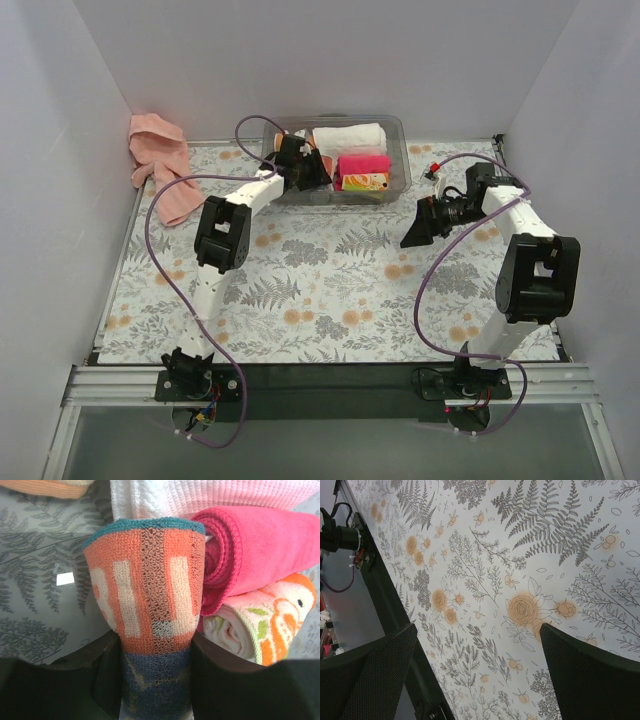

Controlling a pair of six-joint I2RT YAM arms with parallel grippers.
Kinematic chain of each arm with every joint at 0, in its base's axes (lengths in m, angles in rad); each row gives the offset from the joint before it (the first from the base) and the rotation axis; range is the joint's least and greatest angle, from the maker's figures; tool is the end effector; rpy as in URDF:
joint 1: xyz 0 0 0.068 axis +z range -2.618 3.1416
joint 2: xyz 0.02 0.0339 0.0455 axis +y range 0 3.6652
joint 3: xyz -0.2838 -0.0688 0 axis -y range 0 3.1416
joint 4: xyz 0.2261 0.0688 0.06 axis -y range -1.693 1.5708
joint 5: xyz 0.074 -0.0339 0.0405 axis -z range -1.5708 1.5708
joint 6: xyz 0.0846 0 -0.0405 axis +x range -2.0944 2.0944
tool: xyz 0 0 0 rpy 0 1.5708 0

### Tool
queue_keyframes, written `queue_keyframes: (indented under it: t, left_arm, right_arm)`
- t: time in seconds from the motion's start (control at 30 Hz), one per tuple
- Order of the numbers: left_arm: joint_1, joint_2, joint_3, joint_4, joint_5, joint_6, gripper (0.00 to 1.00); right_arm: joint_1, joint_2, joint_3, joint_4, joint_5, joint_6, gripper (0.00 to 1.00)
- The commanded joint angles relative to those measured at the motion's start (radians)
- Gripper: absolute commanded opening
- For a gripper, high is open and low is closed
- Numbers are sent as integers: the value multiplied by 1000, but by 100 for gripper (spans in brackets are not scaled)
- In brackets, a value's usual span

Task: Roll the towels
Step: Place the rolled towel into the container

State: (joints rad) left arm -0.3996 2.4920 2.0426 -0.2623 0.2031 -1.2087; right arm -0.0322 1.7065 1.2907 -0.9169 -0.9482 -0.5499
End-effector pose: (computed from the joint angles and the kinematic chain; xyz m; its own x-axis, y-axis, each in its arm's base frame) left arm 0.5410 -0.2470 0.1385 -0.7011 -0.6982 -0.1450 -0.3778 0.5362 -0.7548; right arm 0.3206 0.0584 0.2384 -0.7378 -0.2811 -0.6136 -0.6549 0.5185 0.5498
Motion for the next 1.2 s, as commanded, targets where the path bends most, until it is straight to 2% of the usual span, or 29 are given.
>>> queue_keyframes:
  t: [0.0,0.23,0.43,0.83,1.03,1.17]
  left_arm:
    - [-16,-5,42,47,27,-64,0]
    - [-28,-24,31,100,24,-132,0]
    - [-44,-96,-24,149,-30,-91,0]
    - [-61,-1,17,107,38,-187,0]
    - [-73,8,13,106,12,-238,0]
    - [-73,21,-27,94,-54,-244,0]
  right_arm:
    - [-11,4,-22,-8,-8,-5,98]
    - [-12,8,-24,-10,-6,-13,98]
    - [-14,15,-34,-8,-24,-13,98]
    - [-17,19,-28,-16,2,-21,98]
    - [-17,36,-16,-19,-14,-18,98]
    - [-18,41,-11,-20,-21,-15,98]
